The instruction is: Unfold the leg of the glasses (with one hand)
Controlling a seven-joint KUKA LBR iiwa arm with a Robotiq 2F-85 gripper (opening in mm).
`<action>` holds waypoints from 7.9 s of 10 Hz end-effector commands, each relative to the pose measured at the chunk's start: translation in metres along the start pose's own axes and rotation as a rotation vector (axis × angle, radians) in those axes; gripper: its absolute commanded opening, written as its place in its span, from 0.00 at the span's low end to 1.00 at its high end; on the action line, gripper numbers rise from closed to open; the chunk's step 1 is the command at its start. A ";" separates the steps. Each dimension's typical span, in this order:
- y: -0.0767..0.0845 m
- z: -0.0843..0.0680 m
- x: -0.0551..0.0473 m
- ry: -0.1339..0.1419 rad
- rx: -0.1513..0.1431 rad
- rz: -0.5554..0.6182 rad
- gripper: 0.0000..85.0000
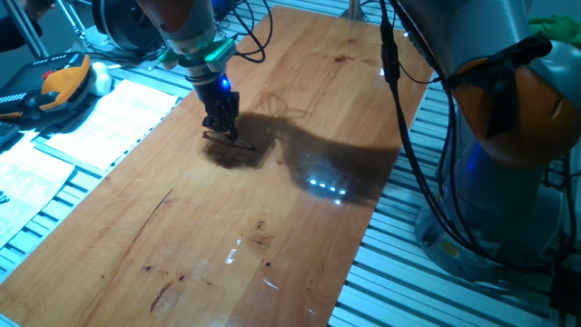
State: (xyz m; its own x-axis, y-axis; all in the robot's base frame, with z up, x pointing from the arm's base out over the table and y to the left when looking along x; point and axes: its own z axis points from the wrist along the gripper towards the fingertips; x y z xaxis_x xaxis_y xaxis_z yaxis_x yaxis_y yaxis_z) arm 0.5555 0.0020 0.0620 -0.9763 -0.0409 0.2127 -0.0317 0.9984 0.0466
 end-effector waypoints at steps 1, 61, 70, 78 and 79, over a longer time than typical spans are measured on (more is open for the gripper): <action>-0.001 0.000 0.000 0.001 -0.019 0.014 0.00; 0.021 0.015 -0.024 0.006 -0.683 0.372 0.00; 0.020 0.011 -0.023 -0.023 -0.654 0.374 1.00; 0.020 0.008 -0.020 -0.036 -0.643 0.392 0.00; 0.020 0.007 -0.020 -0.035 -0.641 0.393 0.00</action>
State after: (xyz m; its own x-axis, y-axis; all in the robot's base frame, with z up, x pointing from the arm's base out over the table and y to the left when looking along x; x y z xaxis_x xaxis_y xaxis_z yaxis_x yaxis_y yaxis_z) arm 0.5724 0.0235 0.0517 -0.8962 0.3273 0.2996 0.4419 0.7198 0.5354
